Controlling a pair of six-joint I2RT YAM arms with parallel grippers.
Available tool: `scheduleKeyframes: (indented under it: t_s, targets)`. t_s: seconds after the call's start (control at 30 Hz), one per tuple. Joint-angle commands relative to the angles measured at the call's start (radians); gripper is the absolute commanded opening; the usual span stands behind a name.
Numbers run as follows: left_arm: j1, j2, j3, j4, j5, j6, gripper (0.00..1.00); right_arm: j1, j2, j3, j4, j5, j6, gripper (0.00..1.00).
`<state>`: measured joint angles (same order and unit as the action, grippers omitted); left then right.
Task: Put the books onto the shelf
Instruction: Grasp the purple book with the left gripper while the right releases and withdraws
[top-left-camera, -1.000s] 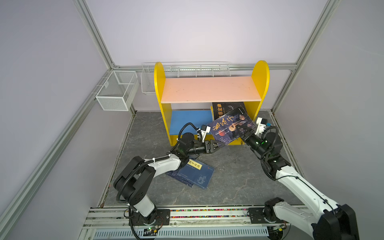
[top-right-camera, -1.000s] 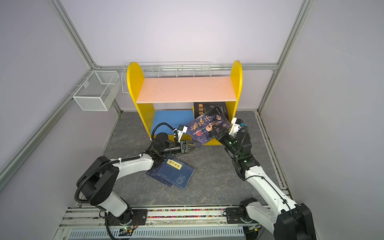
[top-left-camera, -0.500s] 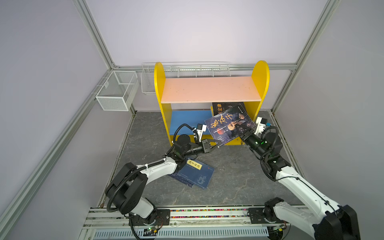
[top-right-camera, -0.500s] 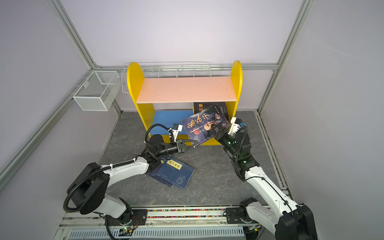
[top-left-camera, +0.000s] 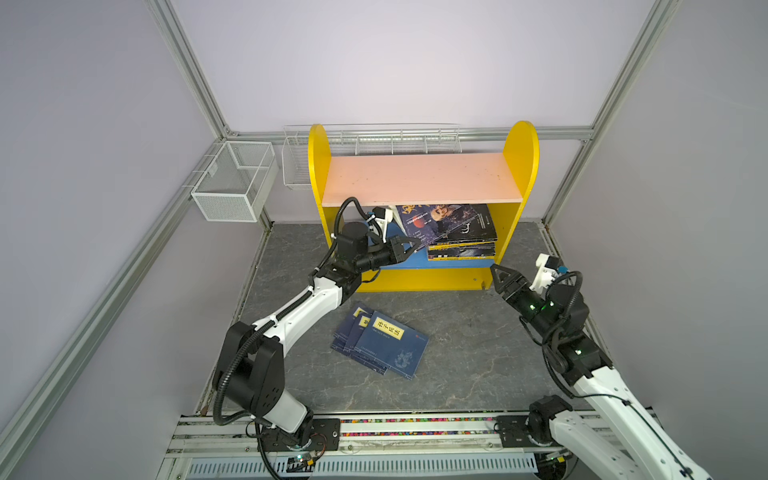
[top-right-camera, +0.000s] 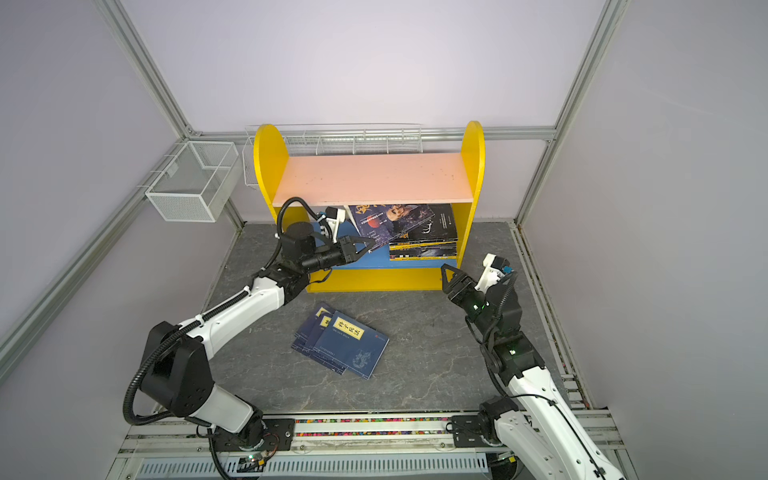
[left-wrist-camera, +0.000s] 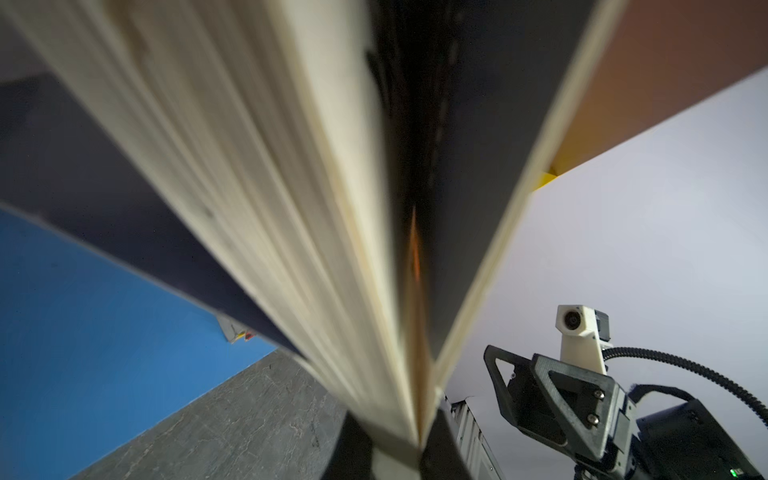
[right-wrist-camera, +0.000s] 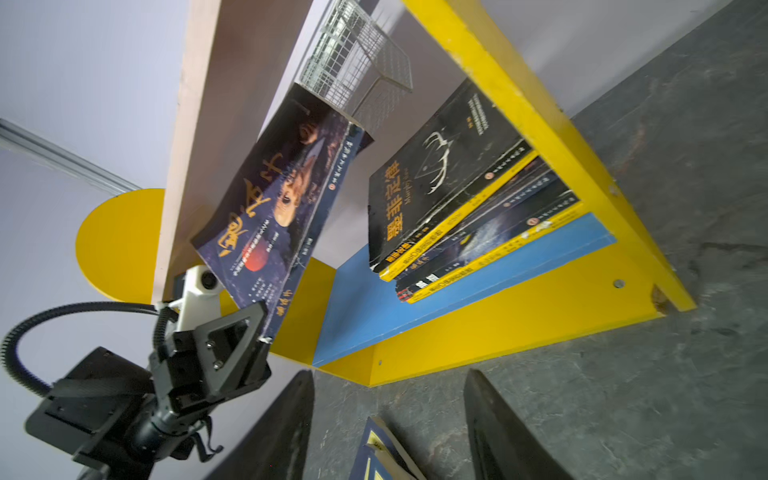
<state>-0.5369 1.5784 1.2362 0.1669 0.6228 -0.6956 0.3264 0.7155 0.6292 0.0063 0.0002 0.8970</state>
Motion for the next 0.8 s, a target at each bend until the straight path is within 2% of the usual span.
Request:
scheduleKeyframes:
  t_s: [0.0,0.17,0.77]
  targets:
    - [0.007,0.050,0.119,-0.137,0.092,0.160,0.00,-0.008,-0.039,-0.024,-0.136,0.052,-0.043,0.61]
    - [0.017,0.149,0.264,-0.266,0.136,0.207,0.00,-0.010,-0.075,-0.033,-0.180,0.055,-0.054,0.61]
    - [0.017,0.358,0.436,-0.211,0.110,0.146,0.00,-0.012,-0.103,-0.056,-0.218,0.054,-0.052,0.61]
